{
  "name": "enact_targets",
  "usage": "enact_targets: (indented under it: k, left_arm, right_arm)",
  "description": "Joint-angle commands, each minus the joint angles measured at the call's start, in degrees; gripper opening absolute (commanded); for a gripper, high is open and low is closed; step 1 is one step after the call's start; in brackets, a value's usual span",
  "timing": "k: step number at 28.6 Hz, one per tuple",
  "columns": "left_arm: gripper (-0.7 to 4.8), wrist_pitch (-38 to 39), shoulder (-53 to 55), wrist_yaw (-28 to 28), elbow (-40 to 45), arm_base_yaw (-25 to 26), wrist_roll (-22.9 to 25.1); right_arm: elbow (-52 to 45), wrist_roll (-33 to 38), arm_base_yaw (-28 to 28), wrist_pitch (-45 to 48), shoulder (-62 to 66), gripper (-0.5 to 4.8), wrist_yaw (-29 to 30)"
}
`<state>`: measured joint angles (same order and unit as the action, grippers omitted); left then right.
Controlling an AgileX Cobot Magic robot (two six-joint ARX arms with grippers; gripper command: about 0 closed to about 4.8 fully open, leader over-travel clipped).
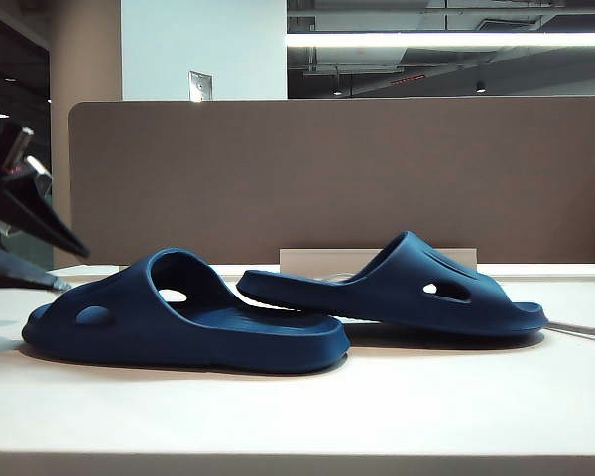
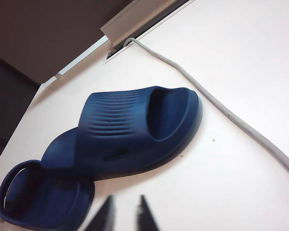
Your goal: Interlock the pair of blue slippers on the table with their fronts facing up.
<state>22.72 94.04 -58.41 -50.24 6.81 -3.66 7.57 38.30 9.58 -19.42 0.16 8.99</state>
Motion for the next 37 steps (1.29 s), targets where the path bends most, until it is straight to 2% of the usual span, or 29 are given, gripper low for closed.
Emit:
enact_targets:
  k: [1,5,8,11,13,15,19,24,27,29,32,37]
  left_arm:
    - [1.85,0.4,1.5,-0.3,-0.1,-0.1,0.7]
    - [1.89,0.0,2.5,-1.6,-0.1,-0.1,1.7]
    - [1.88,-2.1,3.7,-7.3,-0.1,-0.1,1.6]
    - [1.88,-2.2,4.7,-7.3,-0.1,-0.1,1.6]
    - [1.88,-2.2,5.5,-7.2,-0.1,-0.1,1.6]
    - [1.88,-2.2,6.1,-7.3,-0.1,-0.1,1.7]
    - [1.87,-2.3,6.8,-7.4,-0.1,-0.1,1.7]
    - [1.87,-2.6,6.8,-7.4,-0.1,-0.1,1.7]
    - [1.84,-2.6,6.8,-7.5,-0.1,-0.1,1.7]
    - [1.84,-2.6,6.7,-7.5,-0.1,-0.1,1.7]
    - [1.83,-2.6,6.8,-7.4,-0.1,-0.1,1.8]
    - [1.74,-2.7,6.8,-7.5,-0.1,-0.1,2.1]
  right_arm:
    - [1.9,-0.4,0.0,0.3,0.0,0.65,0.0]
    - [2.1,-0.4,0.1,-0.6,0.0,0.64,0.2]
    - [2.1,-0.4,0.1,-1.2,0.0,0.64,0.3]
    - [2.1,0.0,0.1,-1.1,0.0,0.65,1.7]
    - [2.1,4.9,0.1,-1.6,0.2,0.69,1.9]
    - [2.1,8.4,0.1,-1.0,1.9,1.22,2.8]
    - [2.3,8.6,0.0,4.8,11.2,1.39,9.5]
    - [7.9,5.1,0.0,14.0,29.7,1.40,20.3]
    - [13.0,1.9,-0.3,15.3,39.0,1.44,21.9]
    - [17.5,0.4,-2.0,16.0,47.2,1.55,25.4]
    - [25.3,-1.1,-7.2,16.9,60.1,2.12,34.2]
    - [33.3,-2.5,-11.6,16.9,71.6,2.12,40.0]
